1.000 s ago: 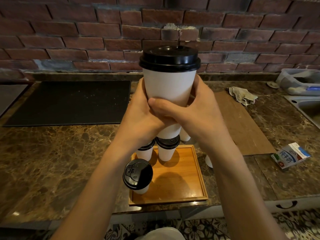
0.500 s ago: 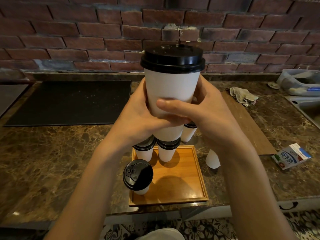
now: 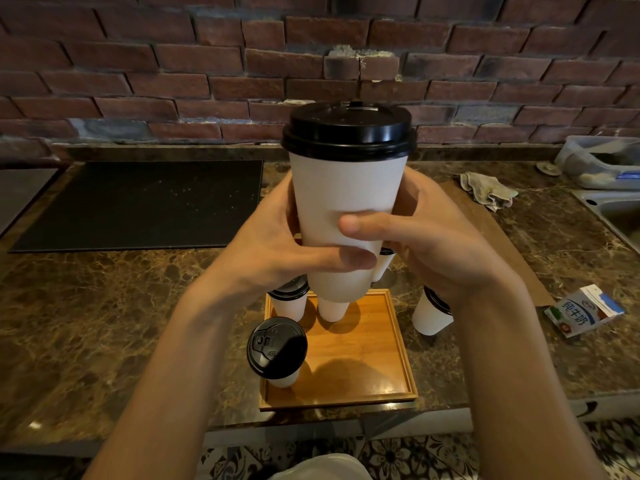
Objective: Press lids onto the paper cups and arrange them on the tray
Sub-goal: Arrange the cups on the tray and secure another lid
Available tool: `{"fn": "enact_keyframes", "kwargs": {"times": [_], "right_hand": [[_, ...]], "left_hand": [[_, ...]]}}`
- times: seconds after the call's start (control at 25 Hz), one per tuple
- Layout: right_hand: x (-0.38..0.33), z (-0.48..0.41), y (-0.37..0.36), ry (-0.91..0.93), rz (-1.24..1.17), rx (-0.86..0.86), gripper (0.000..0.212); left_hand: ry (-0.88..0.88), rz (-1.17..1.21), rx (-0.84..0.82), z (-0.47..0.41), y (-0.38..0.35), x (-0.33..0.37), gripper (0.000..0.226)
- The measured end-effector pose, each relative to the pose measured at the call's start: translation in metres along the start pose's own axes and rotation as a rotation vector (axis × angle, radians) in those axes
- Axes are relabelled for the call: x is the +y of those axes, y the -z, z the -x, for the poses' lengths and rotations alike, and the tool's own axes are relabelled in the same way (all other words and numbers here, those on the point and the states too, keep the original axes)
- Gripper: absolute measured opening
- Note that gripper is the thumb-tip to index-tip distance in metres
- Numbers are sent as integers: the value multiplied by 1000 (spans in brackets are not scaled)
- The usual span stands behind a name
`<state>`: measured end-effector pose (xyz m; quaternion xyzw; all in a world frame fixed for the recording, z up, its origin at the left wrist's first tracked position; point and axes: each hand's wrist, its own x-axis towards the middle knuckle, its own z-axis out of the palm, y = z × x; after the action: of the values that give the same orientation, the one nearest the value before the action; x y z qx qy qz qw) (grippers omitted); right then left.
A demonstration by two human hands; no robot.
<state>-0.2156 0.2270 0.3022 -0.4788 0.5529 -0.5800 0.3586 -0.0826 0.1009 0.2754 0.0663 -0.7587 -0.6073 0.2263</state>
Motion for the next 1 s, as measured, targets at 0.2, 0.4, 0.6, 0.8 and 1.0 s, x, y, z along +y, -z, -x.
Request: {"fn": "enact_keyframes", "kwargs": {"times": [0.2, 0.4, 0.6, 0.8, 1.0], "right_hand": [[-5, -1, -2, 3, 102, 54, 67], [-12, -1, -10, 13, 182, 141, 76], [-6, -5, -21, 20, 292, 269, 73], [-2, -8, -24, 16, 345, 326, 75], [-2, -8, -22, 56, 280, 316, 69]], "left_hand": [[-19, -6, 41, -3, -2, 1, 75], [-40, -26, 137, -4, -4, 0, 73], [-58, -99, 232, -7, -6, -3, 78], [-47, -102, 265, -9, -6, -9, 77], [-62, -100, 227, -8, -1, -5, 81]]}}
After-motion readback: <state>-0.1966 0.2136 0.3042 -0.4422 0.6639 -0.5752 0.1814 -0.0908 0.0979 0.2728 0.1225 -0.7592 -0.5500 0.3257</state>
